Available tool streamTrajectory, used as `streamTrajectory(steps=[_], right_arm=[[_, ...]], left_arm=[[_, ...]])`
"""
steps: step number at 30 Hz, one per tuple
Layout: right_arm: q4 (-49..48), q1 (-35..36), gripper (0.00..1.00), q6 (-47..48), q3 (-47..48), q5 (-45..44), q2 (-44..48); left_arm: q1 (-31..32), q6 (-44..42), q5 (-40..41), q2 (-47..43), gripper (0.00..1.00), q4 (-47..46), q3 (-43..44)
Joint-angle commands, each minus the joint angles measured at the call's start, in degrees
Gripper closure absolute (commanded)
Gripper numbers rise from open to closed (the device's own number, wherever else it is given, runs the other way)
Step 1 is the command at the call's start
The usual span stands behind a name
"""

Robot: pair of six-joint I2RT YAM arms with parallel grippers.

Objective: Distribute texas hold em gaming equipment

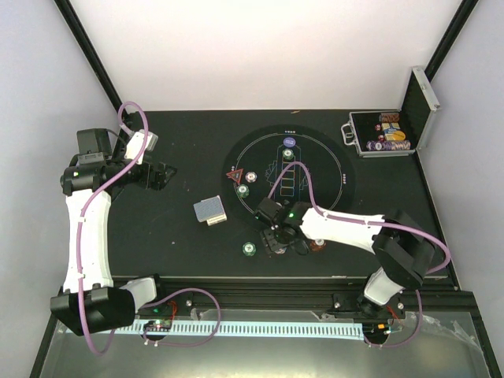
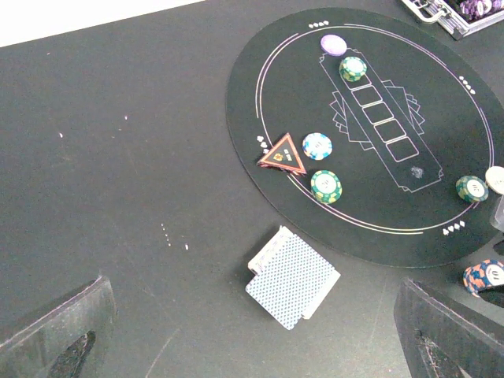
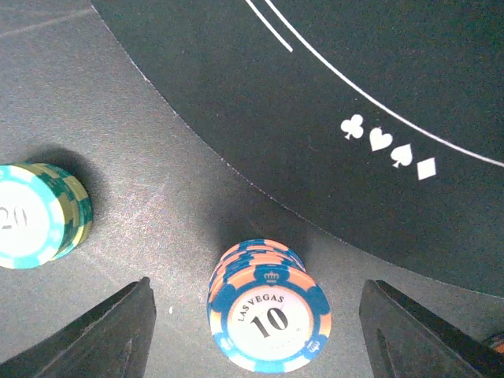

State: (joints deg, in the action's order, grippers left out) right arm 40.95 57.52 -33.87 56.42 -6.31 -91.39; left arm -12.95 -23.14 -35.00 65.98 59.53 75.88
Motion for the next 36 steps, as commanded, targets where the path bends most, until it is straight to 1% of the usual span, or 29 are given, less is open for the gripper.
streamTrajectory(steps=[1,6,12,22,27,33,36], right_arm=[[-1.13,0.32,0.28,-0.94,-0.58,-0.26,-1.59],[-1.46,0.31,0.33,-0.94,-1.29,-0.26,-2.0],[-1.64,0.32,0.41,-0.83,-1.46,-0.36,-2.32],[-1.89,0.32,0.44,-0.77,-2.13,-0.6,-2.96],[-1.68,0.31,0.51,-1.09,-1.98,-1.16,-2.17],[-0.95,0.3,0.53,-0.94,-1.08,-1.06,-1.43],[-0.63,0.32,0.58,-0.92,-0.81,-1.04,-1.21]], left_arm=[[-0.32,0.22,-0.78,-0.98,0.01,-0.55,0.84],[-0.32,0.2,-0.72,-0.76,0.01,-0.65,1.1],[-0.32,0.2,-0.55,-0.58,0.01,-0.85,1.11],[-0.36,0.18,-0.25,-0.39,0.01,-0.9,1.54],[-0.32,0.2,-0.27,-0.32,0.01,-0.9,1.34],[-0.33,0.05,-0.23,-0.32,0.01,-0.9,1.04],[-0.32,0.02,-0.15,-0.32,0.01,-0.9,0.96]])
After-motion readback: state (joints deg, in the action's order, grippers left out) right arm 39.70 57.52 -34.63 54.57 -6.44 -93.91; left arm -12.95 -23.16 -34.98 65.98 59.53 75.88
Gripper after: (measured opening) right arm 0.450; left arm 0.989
